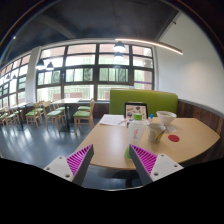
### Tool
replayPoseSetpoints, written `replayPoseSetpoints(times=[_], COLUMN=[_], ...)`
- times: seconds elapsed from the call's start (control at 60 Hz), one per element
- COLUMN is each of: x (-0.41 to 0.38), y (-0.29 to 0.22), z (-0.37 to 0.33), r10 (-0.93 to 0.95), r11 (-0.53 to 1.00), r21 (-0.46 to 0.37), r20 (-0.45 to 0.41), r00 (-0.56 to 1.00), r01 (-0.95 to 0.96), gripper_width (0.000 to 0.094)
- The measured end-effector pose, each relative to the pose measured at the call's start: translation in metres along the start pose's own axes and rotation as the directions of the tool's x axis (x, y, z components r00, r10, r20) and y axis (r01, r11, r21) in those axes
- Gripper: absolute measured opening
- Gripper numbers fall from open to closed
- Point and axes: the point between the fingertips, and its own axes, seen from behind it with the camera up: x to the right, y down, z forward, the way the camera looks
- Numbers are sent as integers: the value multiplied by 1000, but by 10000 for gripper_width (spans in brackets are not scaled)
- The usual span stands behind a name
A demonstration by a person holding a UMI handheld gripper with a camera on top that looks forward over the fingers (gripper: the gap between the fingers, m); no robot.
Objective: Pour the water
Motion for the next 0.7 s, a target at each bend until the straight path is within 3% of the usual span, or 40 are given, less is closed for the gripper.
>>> replayPoseSetpoints(times=[0.2,0.55,0.7], x=[33,92,106], y=[5,24,20], z=[19,111,159], r10=[-13,7,-1], r11=[999,994,995], r21=[-38,-110,-102], r20=[-69,-132,-165], r00=[997,991,986], r01=[11,-22,-16], gripper_width=[826,822,785])
